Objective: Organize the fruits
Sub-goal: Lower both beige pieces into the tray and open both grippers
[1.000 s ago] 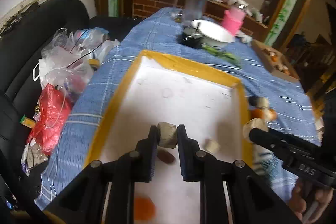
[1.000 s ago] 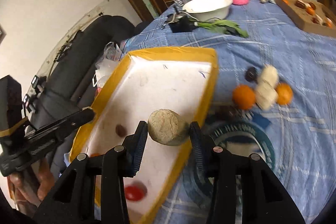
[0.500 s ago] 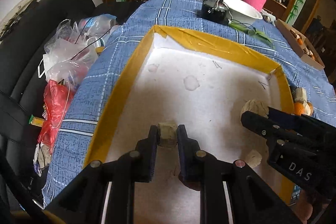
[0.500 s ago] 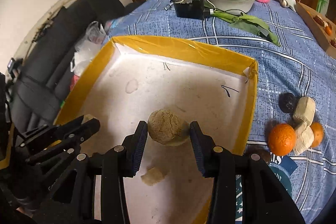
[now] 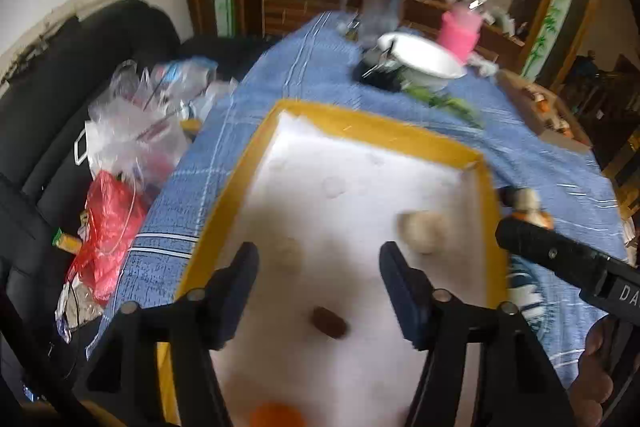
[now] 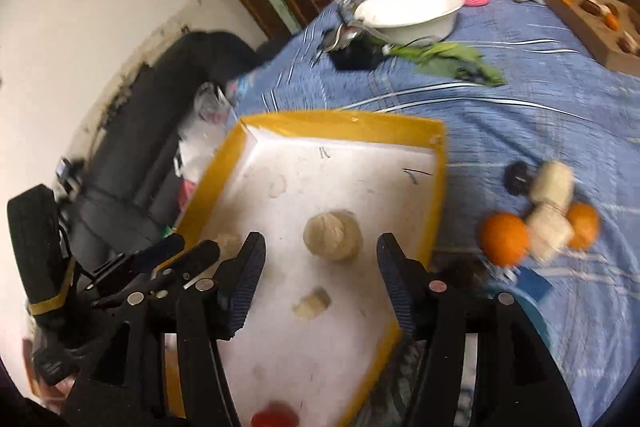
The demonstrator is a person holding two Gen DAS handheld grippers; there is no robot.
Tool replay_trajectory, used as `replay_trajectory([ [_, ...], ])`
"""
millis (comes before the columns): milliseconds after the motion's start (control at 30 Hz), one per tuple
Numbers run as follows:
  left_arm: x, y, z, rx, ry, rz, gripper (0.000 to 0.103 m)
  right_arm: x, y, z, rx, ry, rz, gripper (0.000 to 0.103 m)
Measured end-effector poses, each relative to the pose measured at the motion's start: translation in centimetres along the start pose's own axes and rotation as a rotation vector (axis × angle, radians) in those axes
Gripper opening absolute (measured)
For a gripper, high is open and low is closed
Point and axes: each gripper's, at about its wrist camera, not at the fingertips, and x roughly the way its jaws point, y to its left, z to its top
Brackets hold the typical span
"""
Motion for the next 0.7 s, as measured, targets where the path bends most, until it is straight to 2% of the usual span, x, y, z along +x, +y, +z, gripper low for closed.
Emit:
replay_trajectory([
  [133,-3.1,-2.9,-1.1,0.007,-0.046,-0.07,0.07,-3.6,-1.8,-2.0,0.018,-0.03,-0.003,0.062],
  [300,-4.7,-7.1,-2.9,0.049,-0.044,-0.173,0.07,-6.6,-5.5,-4.8,0.069,-0.046,-0.034,0.062],
  [533,-4.8,-12.1,-5.2,0.134,0.004,-0.196,0.07,-9.6,-10.0,-8.0,0.135,-0.058,-0.067,0.057],
  [700,-5.4,-13.7,-6.6,0.155,0.025,-0.199,0.07,-10.6,-11.5,-9.6,0.163,-0.063,-0.063,0.054],
])
